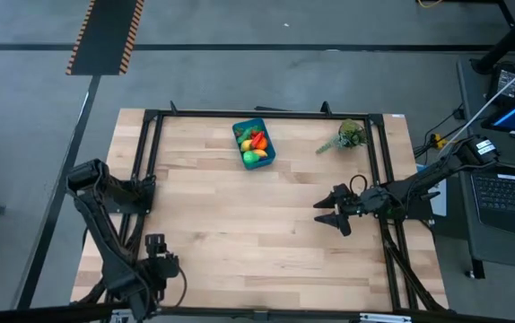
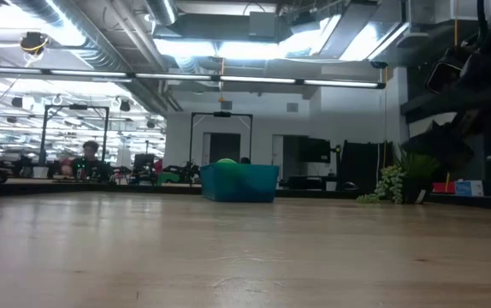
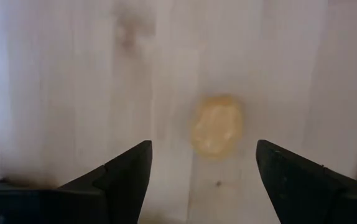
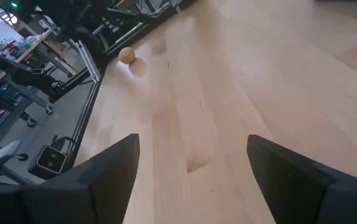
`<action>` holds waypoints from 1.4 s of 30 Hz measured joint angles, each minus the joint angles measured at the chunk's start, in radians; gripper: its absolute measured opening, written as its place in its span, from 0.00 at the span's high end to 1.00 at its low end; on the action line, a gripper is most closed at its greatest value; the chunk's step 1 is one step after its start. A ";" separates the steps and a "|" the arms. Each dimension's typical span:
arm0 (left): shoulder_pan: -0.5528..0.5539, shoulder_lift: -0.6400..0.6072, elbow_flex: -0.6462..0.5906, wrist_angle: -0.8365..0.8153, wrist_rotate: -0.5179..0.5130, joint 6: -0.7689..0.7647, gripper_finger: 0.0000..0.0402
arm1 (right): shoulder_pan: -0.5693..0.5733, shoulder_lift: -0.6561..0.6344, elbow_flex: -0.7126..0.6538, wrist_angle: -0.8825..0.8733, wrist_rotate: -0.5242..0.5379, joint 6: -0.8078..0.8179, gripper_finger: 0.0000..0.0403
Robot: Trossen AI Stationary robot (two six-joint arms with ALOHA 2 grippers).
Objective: Pick and placing Produce into tupperware
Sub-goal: Put the potato into the blue bin
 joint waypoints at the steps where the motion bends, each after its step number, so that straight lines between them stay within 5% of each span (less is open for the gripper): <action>1: -0.001 0.000 -0.008 -0.003 0.000 -0.001 0.31 | 0.000 0.000 0.000 0.005 0.000 0.000 0.26; 42: 0.014 0.000 -0.020 0.131 0.024 -0.047 0.31 | 0.000 0.000 0.000 0.027 0.000 -0.005 0.26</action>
